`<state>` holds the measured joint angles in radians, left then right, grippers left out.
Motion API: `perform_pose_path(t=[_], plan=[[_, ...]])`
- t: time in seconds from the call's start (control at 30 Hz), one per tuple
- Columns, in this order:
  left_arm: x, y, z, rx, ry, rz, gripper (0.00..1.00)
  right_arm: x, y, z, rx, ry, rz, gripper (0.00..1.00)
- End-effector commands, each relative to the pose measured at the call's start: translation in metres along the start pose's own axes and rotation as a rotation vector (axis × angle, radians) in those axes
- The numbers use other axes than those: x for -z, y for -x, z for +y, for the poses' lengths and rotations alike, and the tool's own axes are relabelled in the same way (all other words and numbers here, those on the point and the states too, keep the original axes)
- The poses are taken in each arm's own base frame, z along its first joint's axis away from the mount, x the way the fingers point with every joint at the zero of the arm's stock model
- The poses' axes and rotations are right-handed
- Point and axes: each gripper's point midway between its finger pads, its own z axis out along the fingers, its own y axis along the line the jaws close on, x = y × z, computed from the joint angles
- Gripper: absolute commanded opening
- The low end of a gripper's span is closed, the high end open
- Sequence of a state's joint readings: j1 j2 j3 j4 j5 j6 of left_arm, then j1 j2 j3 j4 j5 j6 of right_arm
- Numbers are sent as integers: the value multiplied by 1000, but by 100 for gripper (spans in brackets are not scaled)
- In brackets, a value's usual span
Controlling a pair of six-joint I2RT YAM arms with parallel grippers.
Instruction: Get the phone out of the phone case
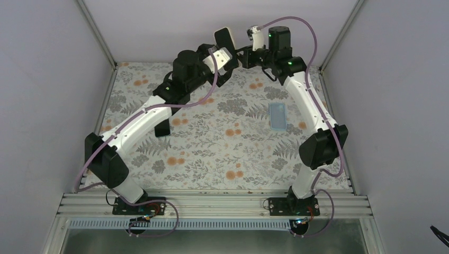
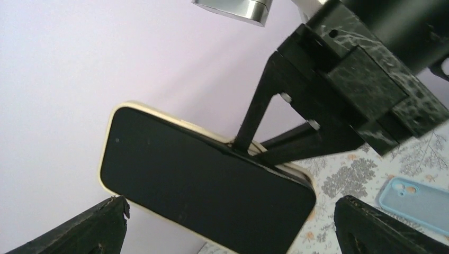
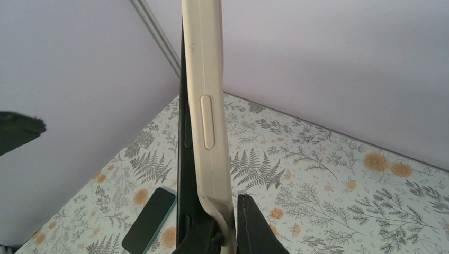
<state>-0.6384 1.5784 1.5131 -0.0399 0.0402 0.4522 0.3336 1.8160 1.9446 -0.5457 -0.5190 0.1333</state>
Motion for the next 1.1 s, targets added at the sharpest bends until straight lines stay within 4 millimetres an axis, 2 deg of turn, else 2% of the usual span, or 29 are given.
perform_pose_path(t=[0.0, 0.73, 1.07], plan=[[-14, 12, 0, 41, 11, -29, 96, 23, 35, 22, 47, 18, -121, 3], [-45, -1, -8, 103, -22, 28, 95, 20, 45, 22, 32, 21, -142, 3], [-47, -8, 1, 108, 47, 48, 95, 23, 42, 24, 30, 22, -142, 3]])
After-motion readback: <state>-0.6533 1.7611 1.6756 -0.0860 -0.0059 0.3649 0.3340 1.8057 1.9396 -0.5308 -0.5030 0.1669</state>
